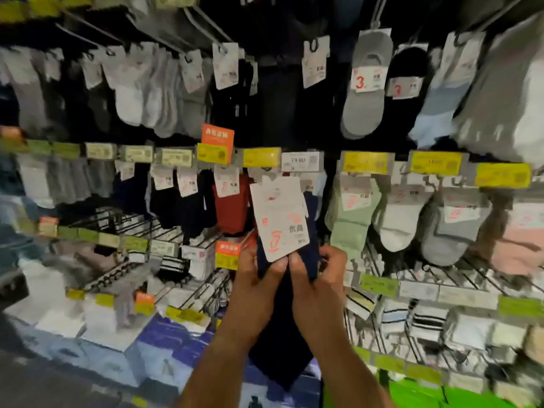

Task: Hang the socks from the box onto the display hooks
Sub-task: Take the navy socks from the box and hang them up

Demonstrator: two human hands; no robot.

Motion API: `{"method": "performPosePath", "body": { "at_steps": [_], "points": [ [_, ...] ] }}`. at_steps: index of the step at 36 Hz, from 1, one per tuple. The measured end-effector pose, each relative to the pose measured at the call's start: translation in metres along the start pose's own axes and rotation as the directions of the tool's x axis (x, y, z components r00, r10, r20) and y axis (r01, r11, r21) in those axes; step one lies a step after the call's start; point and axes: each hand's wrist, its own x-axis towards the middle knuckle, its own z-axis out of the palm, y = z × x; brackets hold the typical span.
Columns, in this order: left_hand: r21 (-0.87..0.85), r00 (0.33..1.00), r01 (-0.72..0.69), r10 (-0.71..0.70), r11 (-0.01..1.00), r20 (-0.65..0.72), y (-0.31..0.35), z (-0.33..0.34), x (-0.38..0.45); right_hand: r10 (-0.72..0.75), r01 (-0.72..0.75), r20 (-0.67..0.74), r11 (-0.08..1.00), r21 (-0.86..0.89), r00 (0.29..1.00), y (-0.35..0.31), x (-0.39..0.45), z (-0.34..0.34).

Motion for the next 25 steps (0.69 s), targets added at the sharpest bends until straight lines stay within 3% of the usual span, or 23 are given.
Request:
{"method": "performPosePath", "body": {
  "at_steps": [3, 8, 14, 17, 21, 25],
  "points": [
    [-0.065, 0.998, 0.03, -0.026, 0.997, 0.051, -0.006, -0.016, 0.021, -0.06, 0.055, -0.06, 0.995, -0.084, 0.996, -0.001, 0.004, 0.022],
    [-0.144, 0.997, 0.067, -0.059, 0.987, 0.056, -0.005, -0.033, 0.049, -0.104, 0.098, -0.039, 0.987, -0.129, 0.994, -0.008, 0.025, 0.051],
    [-0.081, 0.997, 0.065, -0.062, 0.995, 0.038, 0.009, -0.062, 0.081, -0.093, 0.097, -0.059, 0.993, 0.064, 0.994, -0.024, 0.032, 0.081],
    [0.008, 0.999, -0.029, 0.029, 1.0, 0.027, 0.003, -0.076, 0.097, -0.063, 0.071, -0.075, 0.992, 0.109, 0.995, -0.033, 0.035, 0.1],
    [-0.224, 0.998, -0.059, 0.06, 0.973, 0.0, 0.002, -0.095, 0.116, -0.061, 0.066, -0.028, 0.975, 0.211, 0.998, -0.047, 0.033, 0.13],
    [-0.244, 0.996, -0.016, 0.036, 0.97, 0.076, -0.001, -0.12, 0.136, -0.052, 0.066, -0.077, 0.978, 0.199, 0.996, -0.06, 0.03, 0.158]
  ]
}}
